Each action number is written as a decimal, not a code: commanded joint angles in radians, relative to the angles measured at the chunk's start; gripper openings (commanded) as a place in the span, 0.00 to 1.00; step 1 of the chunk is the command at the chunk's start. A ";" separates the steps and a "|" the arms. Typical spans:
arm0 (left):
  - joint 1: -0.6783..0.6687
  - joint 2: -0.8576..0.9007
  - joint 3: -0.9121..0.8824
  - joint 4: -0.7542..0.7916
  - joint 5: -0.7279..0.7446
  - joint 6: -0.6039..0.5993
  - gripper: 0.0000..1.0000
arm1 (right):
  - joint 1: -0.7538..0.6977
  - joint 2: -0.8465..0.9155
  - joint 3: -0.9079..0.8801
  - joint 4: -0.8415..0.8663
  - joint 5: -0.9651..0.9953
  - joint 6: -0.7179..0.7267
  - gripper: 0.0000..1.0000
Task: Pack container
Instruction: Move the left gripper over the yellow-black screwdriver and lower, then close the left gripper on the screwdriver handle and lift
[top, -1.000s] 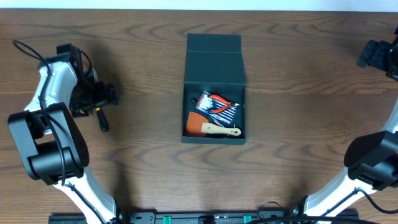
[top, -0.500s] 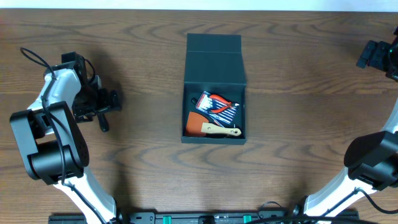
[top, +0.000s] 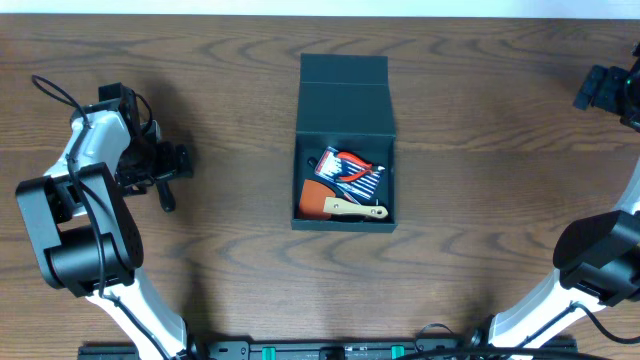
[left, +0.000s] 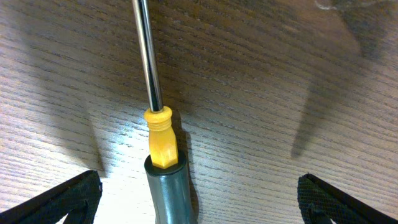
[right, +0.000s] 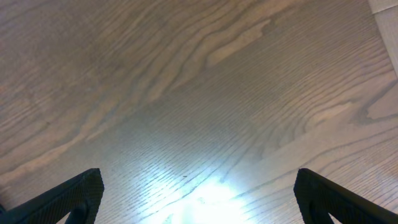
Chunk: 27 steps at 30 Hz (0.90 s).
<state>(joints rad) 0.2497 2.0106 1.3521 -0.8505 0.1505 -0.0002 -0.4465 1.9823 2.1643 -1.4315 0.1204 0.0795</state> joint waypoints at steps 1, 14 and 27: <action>0.002 0.011 -0.009 0.002 -0.005 -0.005 0.99 | -0.005 0.000 -0.003 -0.002 -0.005 0.001 0.99; 0.002 0.011 -0.061 0.047 -0.005 -0.004 0.98 | -0.005 0.000 -0.003 -0.005 -0.005 0.001 0.99; 0.002 0.011 -0.103 0.045 -0.092 -0.024 0.99 | -0.005 0.000 -0.003 -0.013 -0.005 0.001 0.99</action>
<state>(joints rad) 0.2470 1.9934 1.2865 -0.8009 0.0715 -0.0048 -0.4465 1.9823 2.1643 -1.4410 0.1204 0.0795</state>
